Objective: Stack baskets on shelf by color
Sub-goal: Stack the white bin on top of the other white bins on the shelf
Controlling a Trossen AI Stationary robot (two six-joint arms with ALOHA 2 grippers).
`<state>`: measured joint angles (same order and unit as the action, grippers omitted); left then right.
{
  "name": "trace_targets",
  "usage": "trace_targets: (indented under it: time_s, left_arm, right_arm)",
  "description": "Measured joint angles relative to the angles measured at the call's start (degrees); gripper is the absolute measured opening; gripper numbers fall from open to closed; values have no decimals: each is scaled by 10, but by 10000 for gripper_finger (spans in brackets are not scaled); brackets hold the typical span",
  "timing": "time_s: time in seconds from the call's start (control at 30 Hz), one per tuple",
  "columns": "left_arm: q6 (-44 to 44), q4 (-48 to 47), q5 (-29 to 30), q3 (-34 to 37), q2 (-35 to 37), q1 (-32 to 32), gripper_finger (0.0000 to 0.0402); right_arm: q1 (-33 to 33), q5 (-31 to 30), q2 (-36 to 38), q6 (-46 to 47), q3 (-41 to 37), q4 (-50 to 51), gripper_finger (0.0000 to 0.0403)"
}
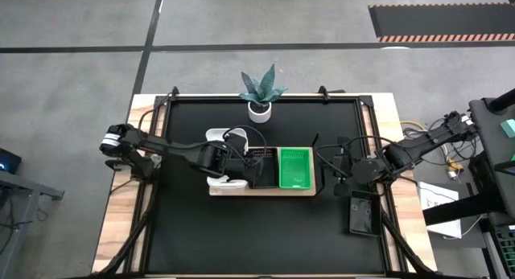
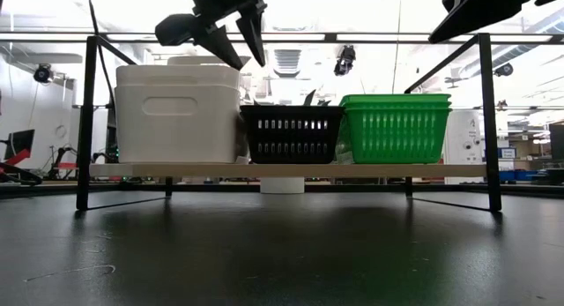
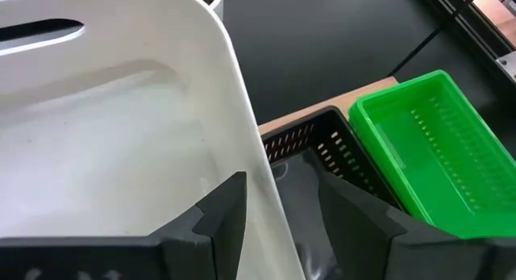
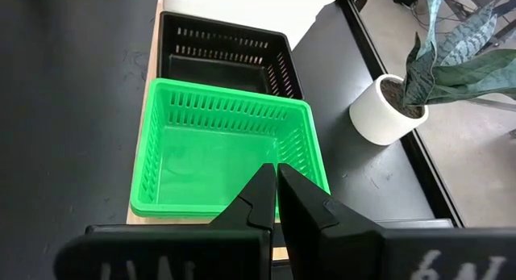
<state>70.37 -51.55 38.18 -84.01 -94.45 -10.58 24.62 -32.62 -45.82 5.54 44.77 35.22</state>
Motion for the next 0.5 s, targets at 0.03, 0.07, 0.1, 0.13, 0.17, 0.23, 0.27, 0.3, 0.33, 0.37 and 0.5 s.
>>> trace_targets:
  time_s: [0.03,0.07,0.1,0.13,0.17,0.23,0.27,0.3,0.33,0.37,0.5]
  left_arm:
    - [0,0,0,0,0,0,139]
    - [0,0,0,0,0,0,135]
    - [0,0,0,0,0,0,130]
    - [0,0,0,0,0,0,122]
    - [0,0,0,0,0,0,113]
    - [0,0,0,0,0,0,91]
    - [0,0,0,0,0,0,78]
    - [-1,0,0,0,0,0,66]
    - [-1,0,0,0,0,0,53]
    - [-1,0,0,0,0,0,42]
    - [0,0,0,0,0,0,7]
  right_arm:
    - [0,0,0,0,0,0,9]
    - [0,0,0,0,0,0,9]
    - [0,0,0,0,0,0,9]
    - [0,0,0,0,0,0,9]
    - [0,0,0,0,0,0,9]
    - [0,0,0,0,0,0,9]
    - [0,0,0,0,0,0,9]
    - [0,0,0,0,0,0,9]
    - [0,0,0,0,0,0,9]
    - [0,0,0,0,0,0,9]
    - [0,0,0,0,0,0,9]
